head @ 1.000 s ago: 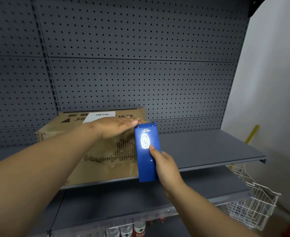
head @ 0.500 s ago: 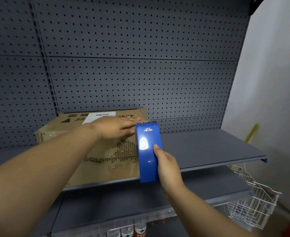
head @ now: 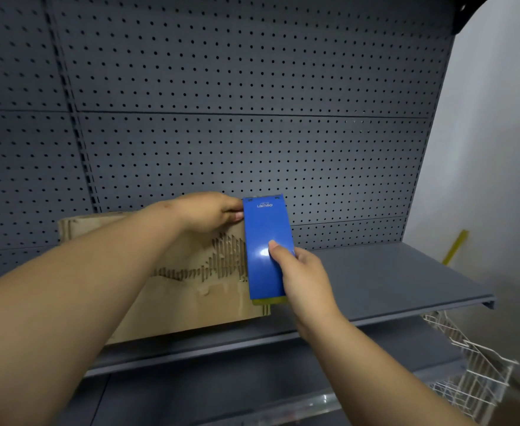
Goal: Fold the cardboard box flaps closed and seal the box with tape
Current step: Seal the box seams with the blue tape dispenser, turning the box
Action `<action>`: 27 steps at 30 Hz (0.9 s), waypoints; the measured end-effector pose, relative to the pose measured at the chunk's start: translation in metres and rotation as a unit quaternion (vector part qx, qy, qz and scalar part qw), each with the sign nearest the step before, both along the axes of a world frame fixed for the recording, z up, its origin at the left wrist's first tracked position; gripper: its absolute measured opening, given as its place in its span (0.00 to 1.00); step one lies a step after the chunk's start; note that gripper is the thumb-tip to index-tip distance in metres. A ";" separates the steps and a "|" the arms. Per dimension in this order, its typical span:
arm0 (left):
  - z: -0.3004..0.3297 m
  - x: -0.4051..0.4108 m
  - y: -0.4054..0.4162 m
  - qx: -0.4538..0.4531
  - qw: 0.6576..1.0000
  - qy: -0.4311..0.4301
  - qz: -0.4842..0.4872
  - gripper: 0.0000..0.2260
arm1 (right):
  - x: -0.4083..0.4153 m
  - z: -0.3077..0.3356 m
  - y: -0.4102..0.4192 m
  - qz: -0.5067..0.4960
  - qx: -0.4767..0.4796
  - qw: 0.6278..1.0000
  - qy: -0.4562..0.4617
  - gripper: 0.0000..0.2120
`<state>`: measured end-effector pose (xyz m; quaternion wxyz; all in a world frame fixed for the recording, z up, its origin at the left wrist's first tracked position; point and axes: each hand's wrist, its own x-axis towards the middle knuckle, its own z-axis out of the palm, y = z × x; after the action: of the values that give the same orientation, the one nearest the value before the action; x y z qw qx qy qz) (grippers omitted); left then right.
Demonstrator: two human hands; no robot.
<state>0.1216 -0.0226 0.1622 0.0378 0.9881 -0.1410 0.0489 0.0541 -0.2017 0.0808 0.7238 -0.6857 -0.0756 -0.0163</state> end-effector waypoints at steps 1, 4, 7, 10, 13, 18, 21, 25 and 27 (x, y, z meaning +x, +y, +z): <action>0.004 0.004 0.000 -0.005 1.000 0.004 -0.002 0.16 | 0.005 0.002 0.000 0.002 0.005 1.000 -0.006 0.12; 0.011 0.017 -0.002 -0.007 1.000 0.009 0.003 0.16 | 0.017 0.008 0.002 0.002 0.026 1.000 -0.011 0.11; 0.014 0.028 -0.006 -0.009 1.000 0.012 -0.005 0.16 | 0.027 0.006 0.004 -0.011 0.044 0.999 -0.007 0.12; 0.014 0.035 -0.008 -0.002 1.000 0.011 -0.019 0.16 | 0.032 0.001 0.001 -0.037 0.071 0.997 -0.003 0.12; 0.016 0.039 -0.008 0.002 1.000 0.012 -0.023 0.15 | 0.036 -0.001 0.000 -0.054 0.082 0.995 -0.005 0.13; 0.017 0.043 -0.007 -0.002 1.000 0.017 -0.017 0.14 | 0.033 -0.007 0.006 -0.088 0.060 0.994 -0.016 0.24; 0.017 0.043 -0.008 -0.004 1.000 0.018 -0.011 0.16 | 0.028 -0.017 0.009 -0.102 0.051 0.993 -0.019 0.24; 0.018 0.044 -0.010 -0.008 1.000 0.021 -0.011 0.17 | 0.023 -0.031 0.006 -0.102 0.028 0.994 -0.026 0.21; 0.019 0.045 -0.011 -0.007 1.000 0.023 -0.002 0.17 | 0.019 -0.038 0.002 -0.100 0.020 0.994 -0.023 0.23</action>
<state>0.1667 -0.0336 0.1813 0.0481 0.9883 -0.1422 0.0267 0.0735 -0.2002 0.0425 0.7299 -0.6748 -0.0231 -0.1063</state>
